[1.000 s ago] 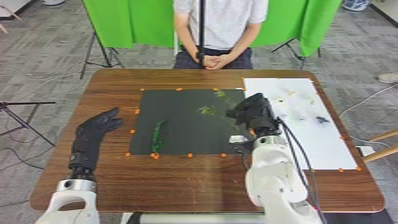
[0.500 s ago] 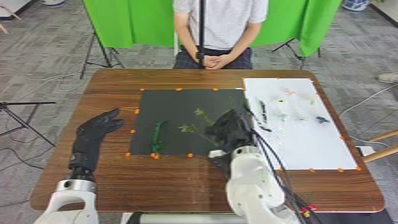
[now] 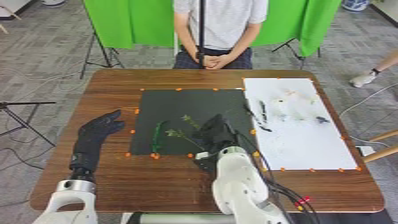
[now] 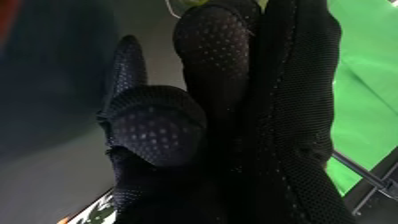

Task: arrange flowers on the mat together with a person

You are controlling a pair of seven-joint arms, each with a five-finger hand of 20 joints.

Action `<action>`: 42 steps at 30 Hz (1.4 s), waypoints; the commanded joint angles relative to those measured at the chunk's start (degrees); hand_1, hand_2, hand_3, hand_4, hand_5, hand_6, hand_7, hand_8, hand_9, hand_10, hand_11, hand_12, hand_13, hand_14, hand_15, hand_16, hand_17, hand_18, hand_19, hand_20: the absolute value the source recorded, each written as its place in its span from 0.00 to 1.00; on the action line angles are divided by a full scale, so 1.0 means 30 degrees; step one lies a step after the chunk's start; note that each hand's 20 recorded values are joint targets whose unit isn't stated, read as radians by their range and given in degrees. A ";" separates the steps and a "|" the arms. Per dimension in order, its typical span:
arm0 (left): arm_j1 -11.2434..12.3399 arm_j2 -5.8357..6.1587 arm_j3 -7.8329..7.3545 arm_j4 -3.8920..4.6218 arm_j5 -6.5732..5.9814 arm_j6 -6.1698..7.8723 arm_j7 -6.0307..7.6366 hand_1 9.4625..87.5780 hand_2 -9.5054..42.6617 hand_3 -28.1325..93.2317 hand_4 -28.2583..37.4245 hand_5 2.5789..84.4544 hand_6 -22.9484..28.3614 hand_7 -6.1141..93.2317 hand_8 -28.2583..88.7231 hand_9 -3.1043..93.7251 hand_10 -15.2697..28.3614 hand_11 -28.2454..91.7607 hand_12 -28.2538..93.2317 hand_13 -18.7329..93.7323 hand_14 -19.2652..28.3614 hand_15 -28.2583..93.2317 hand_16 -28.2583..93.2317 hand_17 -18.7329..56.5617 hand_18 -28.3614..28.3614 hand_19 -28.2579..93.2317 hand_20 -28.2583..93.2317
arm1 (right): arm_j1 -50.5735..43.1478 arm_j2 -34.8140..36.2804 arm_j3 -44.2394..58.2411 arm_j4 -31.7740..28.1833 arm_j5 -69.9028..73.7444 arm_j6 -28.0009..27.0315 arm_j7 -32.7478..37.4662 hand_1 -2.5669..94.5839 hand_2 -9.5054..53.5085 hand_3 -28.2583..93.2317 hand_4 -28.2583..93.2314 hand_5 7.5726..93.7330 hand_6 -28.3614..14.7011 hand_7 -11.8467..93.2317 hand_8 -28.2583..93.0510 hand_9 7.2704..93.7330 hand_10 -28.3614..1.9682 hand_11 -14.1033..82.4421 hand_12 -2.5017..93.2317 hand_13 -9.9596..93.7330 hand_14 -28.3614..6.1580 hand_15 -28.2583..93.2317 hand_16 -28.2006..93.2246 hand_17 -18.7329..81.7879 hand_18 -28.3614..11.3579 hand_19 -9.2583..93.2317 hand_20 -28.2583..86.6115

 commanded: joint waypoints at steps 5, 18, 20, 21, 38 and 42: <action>0.0287 0.0052 -0.0106 -0.0129 0.0202 -0.0456 -0.0383 0.22 0.25 0.76 0.12 0.57 0.52 0.19 0.19 0.56 0.70 0.42 0.35 0.51 0.79 0.41 0.23 0.34 0.73 0.32 0.37 | -0.0044 -0.0571 -0.0149 0.0497 -0.0077 -0.0181 0.0252 0.92 0.00 0.00 0.50 0.96 0.67 0.28 0.35 1.00 0.64 0.47 0.27 1.00 0.78 0.69 0.43 0.59 0.23 0.76 0.59; 0.0161 0.0051 -0.0077 -0.0074 0.0253 -0.0594 -0.0395 0.23 0.25 0.76 0.13 0.56 0.52 0.19 0.19 0.55 0.70 0.41 0.35 0.51 0.79 0.41 0.23 0.34 0.73 0.32 0.37 | -0.0441 -0.0411 -0.0035 0.0277 -0.0668 -0.0800 -0.0879 0.91 0.00 0.00 0.45 0.95 0.66 0.27 0.36 1.00 0.62 0.47 0.27 1.00 0.76 0.69 0.42 0.59 0.23 0.75 0.60; 0.0228 0.0051 -0.0109 -0.0105 0.0251 -0.0598 -0.0394 0.23 0.25 0.76 0.13 0.56 0.52 0.19 0.19 0.55 0.70 0.41 0.35 0.51 0.79 0.40 0.23 0.34 0.73 0.32 0.37 | -0.0804 -0.0214 0.0061 0.0095 -0.2632 -0.1362 -0.1763 0.90 0.00 0.00 0.45 0.95 0.66 0.27 0.36 1.00 0.60 0.47 0.26 1.00 0.76 0.69 0.42 0.59 0.24 0.75 0.60; 0.0249 0.0056 -0.0120 -0.0119 0.0243 -0.0597 -0.0434 0.23 0.25 0.76 0.13 0.56 0.52 0.19 0.19 0.55 0.70 0.41 0.35 0.51 0.79 0.40 0.23 0.34 0.73 0.32 0.37 | -0.1032 -0.0112 0.0117 -0.0068 -0.3284 -0.1495 -0.2013 0.86 0.00 0.00 0.49 0.95 0.66 0.27 0.35 1.00 0.59 0.48 0.23 1.00 0.75 0.69 0.43 0.58 0.24 0.74 0.60; 0.0076 0.0017 -0.0254 -0.0014 0.0232 -0.0914 -0.0618 0.23 0.25 0.76 0.13 0.56 0.52 0.19 0.19 0.55 0.70 0.41 0.35 0.51 0.79 0.40 0.23 0.34 0.73 0.32 0.37 | -0.2714 0.0761 0.0703 -0.2341 -0.6951 -0.5444 -0.2769 0.17 0.05 0.85 0.07 0.93 0.64 0.28 0.17 1.00 0.50 0.41 0.23 1.00 0.66 0.65 0.49 0.55 0.19 0.73 0.61; 0.0094 -0.0018 -0.0226 -0.0028 0.0244 -0.0925 -0.0554 0.23 0.25 0.76 0.13 0.56 0.52 0.19 0.19 0.55 0.70 0.41 0.35 0.51 0.79 0.40 0.23 0.34 0.73 0.32 0.37 | -0.2722 0.0853 0.0632 -0.2586 -0.7132 -0.6589 -0.2800 0.15 0.11 0.83 0.07 0.92 0.64 0.26 0.16 1.00 0.51 0.42 0.24 0.99 0.65 0.67 0.50 0.55 0.18 0.74 0.61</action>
